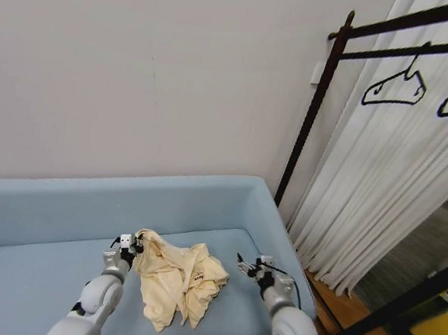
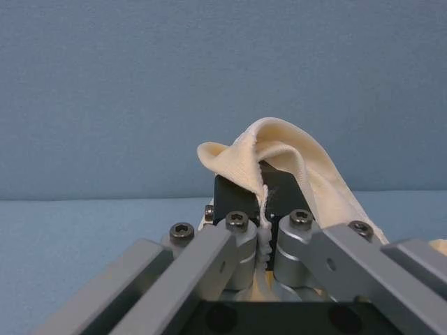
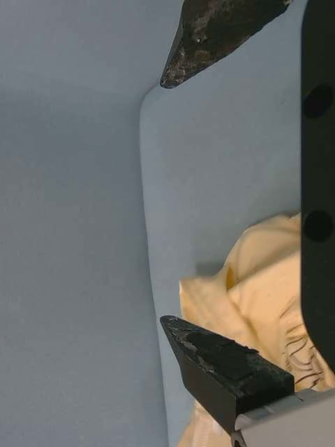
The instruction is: Pick up the clothes from the sofa and hang them on the clothes hanger.
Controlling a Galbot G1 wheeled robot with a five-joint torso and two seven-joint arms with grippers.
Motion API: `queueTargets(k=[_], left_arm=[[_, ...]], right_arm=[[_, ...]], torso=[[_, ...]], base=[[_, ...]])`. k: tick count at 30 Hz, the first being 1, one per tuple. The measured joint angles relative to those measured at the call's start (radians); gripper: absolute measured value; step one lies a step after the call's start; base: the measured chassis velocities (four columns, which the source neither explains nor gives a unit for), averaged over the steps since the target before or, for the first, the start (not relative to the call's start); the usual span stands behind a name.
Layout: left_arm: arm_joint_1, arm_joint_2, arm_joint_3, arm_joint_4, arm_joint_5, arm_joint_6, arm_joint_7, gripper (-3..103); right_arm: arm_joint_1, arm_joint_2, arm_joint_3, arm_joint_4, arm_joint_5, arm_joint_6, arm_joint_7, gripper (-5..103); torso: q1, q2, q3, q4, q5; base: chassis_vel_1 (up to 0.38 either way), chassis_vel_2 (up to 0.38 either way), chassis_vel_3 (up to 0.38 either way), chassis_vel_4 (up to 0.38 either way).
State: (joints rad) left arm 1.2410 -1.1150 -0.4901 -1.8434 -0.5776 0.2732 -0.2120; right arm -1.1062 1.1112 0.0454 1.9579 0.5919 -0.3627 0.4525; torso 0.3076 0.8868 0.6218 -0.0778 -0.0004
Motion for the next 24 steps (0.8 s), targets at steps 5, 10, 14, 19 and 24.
queueTargets(k=[5, 10, 14, 19, 24], left_arm=[[0.021, -0.013, -0.008, -0.01, 0.0, 0.002, -0.006, 1], [0.02, -0.022, -0.008, 0.007, 0.002, 0.002, -0.007, 1], [0.013, -0.032, -0.012, 0.02, 0.005, 0.0, -0.007, 1], [0.012, -0.041, -0.017, 0.021, 0.008, 0.0, -0.008, 1], [0.011, -0.051, -0.015, 0.027, 0.015, 0.001, -0.01, 1]], right_arm=[[0.134, 0.052, -0.152, -0.105, 0.041, -0.019, 0.075, 100], [0.198, 0.087, -0.227, -0.179, 0.057, -0.029, 0.104, 100], [0.31, 0.148, -0.343, -0.318, 0.078, -0.049, 0.138, 101], [0.349, 0.175, -0.401, -0.349, 0.102, -0.073, 0.19, 99], [0.361, 0.186, -0.435, -0.339, 0.201, -0.088, 0.286, 98]], torso=[[0.0, 0.0, 0.0, 0.0001, 0.0001], [0.0, 0.0, 0.0, -0.0002, 0.0001], [0.0, 0.0, 0.0, 0.0, 0.0003], [0.0, 0.0, 0.0, -0.0001, 0.0003], [0.0, 0.0, 0.0, -0.0002, 0.0003]], base=[[0.0, 0.0, 0.0, 0.0], [0.0, 0.0, 0.0, 0.0], [0.0, 0.0, 0.0, 0.0], [0.0, 0.0, 0.0, 0.0], [0.0, 0.0, 0.0, 0.0]])
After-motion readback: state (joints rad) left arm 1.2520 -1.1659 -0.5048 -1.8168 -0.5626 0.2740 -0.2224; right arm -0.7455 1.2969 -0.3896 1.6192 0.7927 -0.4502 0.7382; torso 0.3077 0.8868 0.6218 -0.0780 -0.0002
